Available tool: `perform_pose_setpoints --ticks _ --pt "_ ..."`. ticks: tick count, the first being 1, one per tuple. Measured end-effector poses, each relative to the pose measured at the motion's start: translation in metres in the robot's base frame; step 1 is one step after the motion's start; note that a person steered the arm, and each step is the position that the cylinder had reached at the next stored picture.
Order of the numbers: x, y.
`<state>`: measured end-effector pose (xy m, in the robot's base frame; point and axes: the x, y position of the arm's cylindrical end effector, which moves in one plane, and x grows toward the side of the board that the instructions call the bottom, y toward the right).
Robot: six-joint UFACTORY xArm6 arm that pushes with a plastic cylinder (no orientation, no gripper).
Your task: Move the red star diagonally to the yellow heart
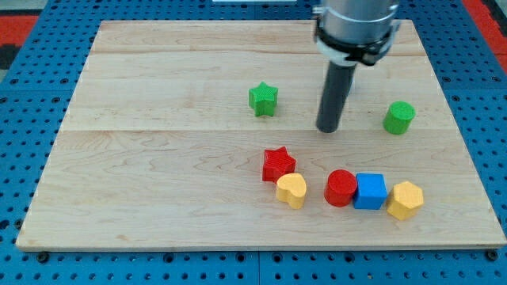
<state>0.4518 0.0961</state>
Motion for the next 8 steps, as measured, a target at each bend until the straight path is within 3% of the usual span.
perform_pose_setpoints --ticks 1,2,4,5,6,7,8 --pt "0.023 0.057" --pt "0.051 0.005" --pt "0.033 -0.101" --pt "0.012 -0.101" --pt "0.025 -0.092" --pt "0.071 -0.078" --pt "0.075 -0.094"
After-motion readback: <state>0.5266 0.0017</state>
